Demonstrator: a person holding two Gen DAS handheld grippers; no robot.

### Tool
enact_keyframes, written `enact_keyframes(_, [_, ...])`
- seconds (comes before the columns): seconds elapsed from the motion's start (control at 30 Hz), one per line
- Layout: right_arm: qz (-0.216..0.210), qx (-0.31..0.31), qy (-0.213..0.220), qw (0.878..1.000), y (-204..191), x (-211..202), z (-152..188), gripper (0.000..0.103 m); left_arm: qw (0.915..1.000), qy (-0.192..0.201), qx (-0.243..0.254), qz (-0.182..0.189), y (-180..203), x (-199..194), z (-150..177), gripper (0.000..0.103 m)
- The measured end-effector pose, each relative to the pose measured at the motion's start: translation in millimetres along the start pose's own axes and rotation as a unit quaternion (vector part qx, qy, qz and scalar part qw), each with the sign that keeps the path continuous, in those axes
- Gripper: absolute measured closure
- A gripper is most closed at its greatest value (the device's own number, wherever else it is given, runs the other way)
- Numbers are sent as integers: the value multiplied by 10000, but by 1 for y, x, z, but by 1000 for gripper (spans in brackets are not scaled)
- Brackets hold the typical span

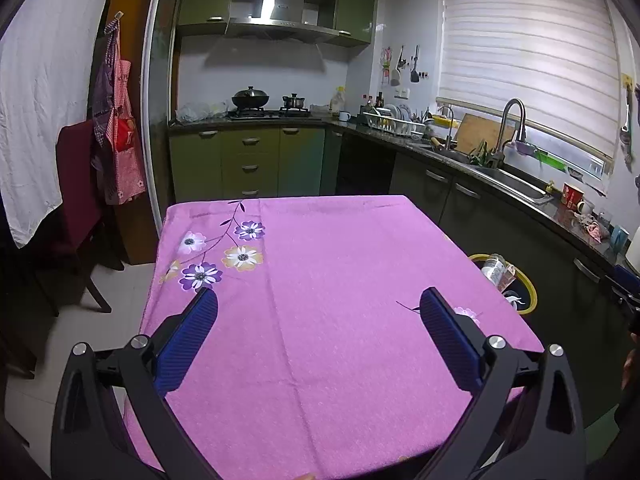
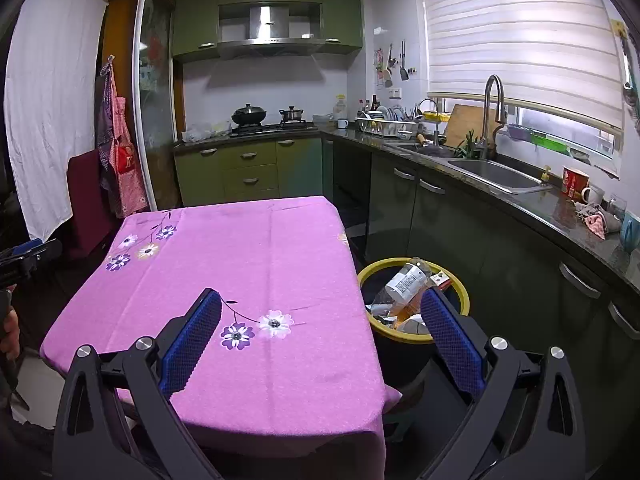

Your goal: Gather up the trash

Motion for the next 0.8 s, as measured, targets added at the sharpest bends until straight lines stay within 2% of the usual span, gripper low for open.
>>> enact_keyframes(0.8, [8,4,-11,10000,0,3,0,5,9999,2,102,60,5,0,2,7])
Point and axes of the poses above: each gripper's, at about its wrist camera, not at the fingertips, and x roughly the way its jaws point, y to its right, z to its underside, the point moved 4 cm from there along x, roughly the way its jaws point, and after that the axes turned 5 degrees about -z, right-handed, at the moved point
